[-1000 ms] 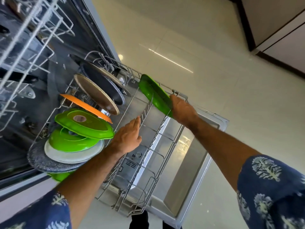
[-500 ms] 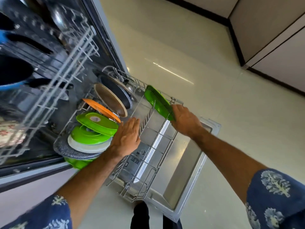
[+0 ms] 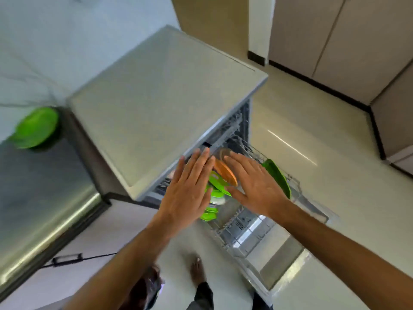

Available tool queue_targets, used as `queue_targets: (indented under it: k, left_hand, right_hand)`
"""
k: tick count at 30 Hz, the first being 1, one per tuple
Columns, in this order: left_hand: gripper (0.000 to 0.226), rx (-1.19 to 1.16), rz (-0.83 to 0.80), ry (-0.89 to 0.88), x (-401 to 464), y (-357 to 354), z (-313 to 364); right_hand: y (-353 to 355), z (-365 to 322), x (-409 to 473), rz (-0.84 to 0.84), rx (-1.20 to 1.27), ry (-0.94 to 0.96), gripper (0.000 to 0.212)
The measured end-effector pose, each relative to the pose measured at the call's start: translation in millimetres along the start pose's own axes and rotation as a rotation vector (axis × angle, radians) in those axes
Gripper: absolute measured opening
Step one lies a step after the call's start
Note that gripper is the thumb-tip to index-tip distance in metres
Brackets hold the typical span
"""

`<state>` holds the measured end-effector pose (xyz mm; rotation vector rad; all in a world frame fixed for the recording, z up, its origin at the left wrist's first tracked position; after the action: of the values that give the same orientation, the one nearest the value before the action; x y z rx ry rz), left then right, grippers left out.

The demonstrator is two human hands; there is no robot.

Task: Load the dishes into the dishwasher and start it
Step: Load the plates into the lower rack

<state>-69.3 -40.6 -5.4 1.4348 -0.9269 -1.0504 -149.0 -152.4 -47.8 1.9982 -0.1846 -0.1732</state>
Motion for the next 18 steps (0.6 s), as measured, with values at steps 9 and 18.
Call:
queue_targets:
  k: [9, 18]
  left_hand:
    - [0.063, -0.128, -0.098, 0.508, -162, -25, -284]
    - [0.07, -0.227, -0.141, 0.573, -199, -80, -439]
  right_hand:
    - [-2, -201, 155, -0.058, 0.055, 0.233, 0.055]
    - [-74, -351, 340, -0.288, 0.077, 0.279, 0.057]
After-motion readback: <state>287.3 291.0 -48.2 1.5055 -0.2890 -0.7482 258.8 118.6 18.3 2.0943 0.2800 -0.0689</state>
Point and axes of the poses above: each hand's wrist, its own x-axis towards the middle knuckle, its own y-axis out of the back of the hand, z = x × y, the point moved 9 cm from there along x, towards the middle knuckle, and after that the axes turned 10 degrees about -z, right-handed, at the moved point
